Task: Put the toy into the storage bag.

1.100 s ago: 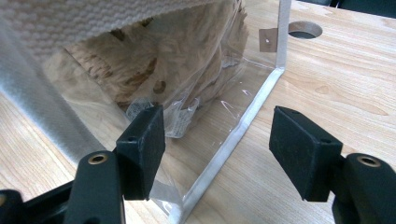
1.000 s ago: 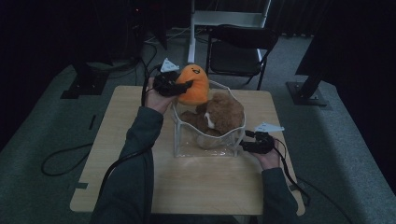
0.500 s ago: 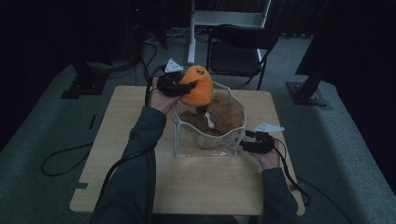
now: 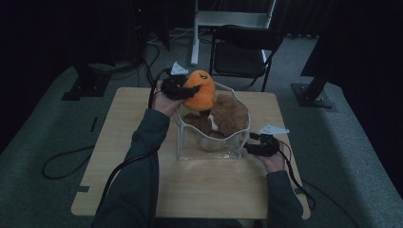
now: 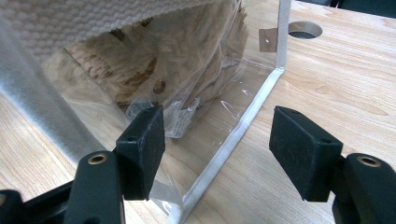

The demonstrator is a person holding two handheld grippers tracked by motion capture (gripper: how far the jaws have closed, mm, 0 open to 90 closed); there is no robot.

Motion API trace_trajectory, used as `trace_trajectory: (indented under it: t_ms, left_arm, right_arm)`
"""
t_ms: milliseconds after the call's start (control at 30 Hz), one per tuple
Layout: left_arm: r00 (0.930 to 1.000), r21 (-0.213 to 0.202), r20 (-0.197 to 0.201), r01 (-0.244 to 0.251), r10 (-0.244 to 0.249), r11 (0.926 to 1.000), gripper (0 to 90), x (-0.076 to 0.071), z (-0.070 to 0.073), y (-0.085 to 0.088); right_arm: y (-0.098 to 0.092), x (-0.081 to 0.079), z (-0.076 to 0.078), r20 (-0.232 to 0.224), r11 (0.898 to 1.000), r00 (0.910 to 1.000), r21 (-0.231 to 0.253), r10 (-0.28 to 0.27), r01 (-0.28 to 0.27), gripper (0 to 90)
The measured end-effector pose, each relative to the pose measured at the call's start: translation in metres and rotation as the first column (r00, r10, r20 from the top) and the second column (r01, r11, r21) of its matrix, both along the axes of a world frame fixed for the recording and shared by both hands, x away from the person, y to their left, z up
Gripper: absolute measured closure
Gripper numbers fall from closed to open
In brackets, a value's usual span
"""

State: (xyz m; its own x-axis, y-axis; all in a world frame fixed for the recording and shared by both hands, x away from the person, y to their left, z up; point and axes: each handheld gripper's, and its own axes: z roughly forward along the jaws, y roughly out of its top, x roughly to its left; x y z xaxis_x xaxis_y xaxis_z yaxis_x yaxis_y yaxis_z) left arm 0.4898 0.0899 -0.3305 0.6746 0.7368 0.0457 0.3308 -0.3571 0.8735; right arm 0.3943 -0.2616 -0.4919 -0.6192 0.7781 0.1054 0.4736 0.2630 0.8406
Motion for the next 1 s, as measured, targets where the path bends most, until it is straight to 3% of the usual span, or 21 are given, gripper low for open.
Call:
trace_trajectory:
  t_ms: [1000]
  left_arm:
    - [0.9973, 0.073, -0.073, 0.008, -0.002, 0.9973, 47.5, 0.006, -0.024, -0.004]
  right_arm:
    - [0.0, 0.0, 0.0, -0.001, 1.0, 1.0, 0.0, -0.001, 0.001, 34.7]
